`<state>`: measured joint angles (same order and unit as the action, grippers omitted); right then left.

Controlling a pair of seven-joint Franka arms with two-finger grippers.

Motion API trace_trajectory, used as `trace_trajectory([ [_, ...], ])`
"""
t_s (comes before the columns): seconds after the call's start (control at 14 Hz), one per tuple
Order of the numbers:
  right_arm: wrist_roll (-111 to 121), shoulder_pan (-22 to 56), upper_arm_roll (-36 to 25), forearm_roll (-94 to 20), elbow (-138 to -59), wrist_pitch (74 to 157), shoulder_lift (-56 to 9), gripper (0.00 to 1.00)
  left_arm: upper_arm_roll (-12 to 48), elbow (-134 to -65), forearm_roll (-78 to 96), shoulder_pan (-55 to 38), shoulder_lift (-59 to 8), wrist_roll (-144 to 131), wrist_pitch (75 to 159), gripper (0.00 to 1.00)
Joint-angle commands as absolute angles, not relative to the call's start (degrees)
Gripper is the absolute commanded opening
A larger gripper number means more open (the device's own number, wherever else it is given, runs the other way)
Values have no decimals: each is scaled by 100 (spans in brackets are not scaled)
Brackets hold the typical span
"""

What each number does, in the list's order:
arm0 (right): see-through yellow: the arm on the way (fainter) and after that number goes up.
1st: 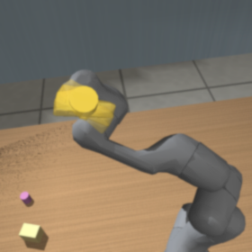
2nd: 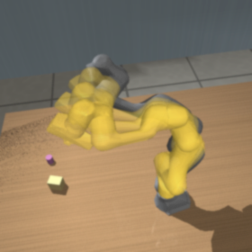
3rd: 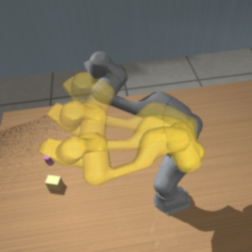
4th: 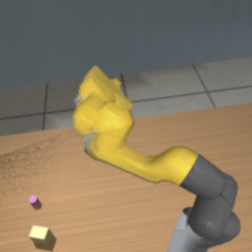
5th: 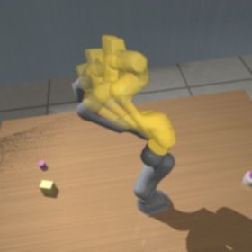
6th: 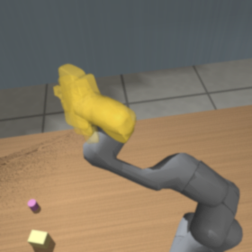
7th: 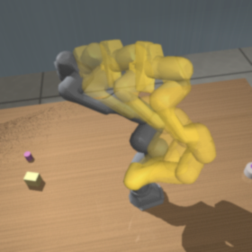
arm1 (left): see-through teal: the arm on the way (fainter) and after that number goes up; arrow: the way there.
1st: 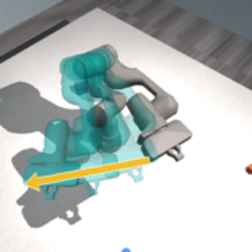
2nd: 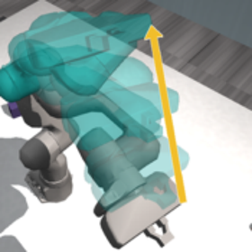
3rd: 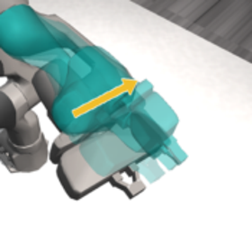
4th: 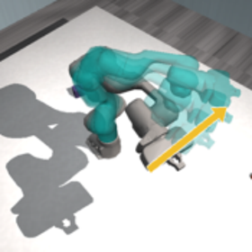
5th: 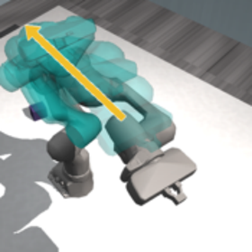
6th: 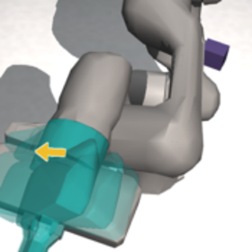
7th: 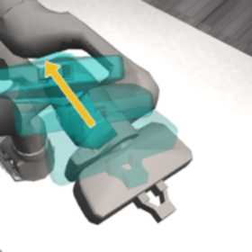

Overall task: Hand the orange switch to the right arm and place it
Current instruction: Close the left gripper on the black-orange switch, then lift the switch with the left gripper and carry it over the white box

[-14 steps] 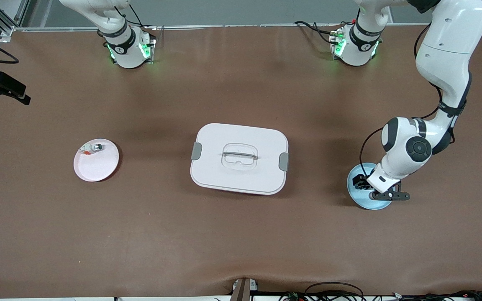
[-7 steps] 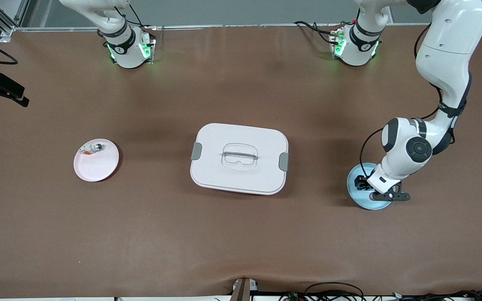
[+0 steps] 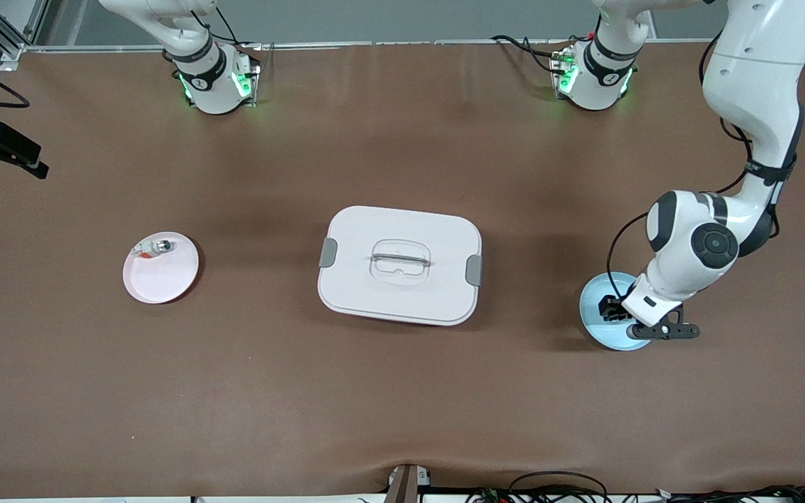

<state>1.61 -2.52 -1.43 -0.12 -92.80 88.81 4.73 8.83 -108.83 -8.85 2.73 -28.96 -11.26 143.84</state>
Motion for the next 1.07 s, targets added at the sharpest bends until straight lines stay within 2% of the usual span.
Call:
trace_trajectory([
  [0.0, 229, -369, -70, 0, -9360, 8921, 563, 100, 1115, -10689, -923, 246, -2646, -1633, 13696, 0],
  [0.28, 229, -387, -70, 0, -9360, 8930, 563, 100, 1581, -10013, -914, 237, -2628, -2450, 12694, 0],
  [0.57, 229, -404, -70, 0, -9360, 8938, 554, 100, 2073, -9467, -853, 237, -2637, -3531, 12121, 0],
  [1.0, 229, -404, -70, 9, -9352, 8930, 554, 100, 2899, -8983, -272, 106, -2698, -6297, 11997, 0],
])
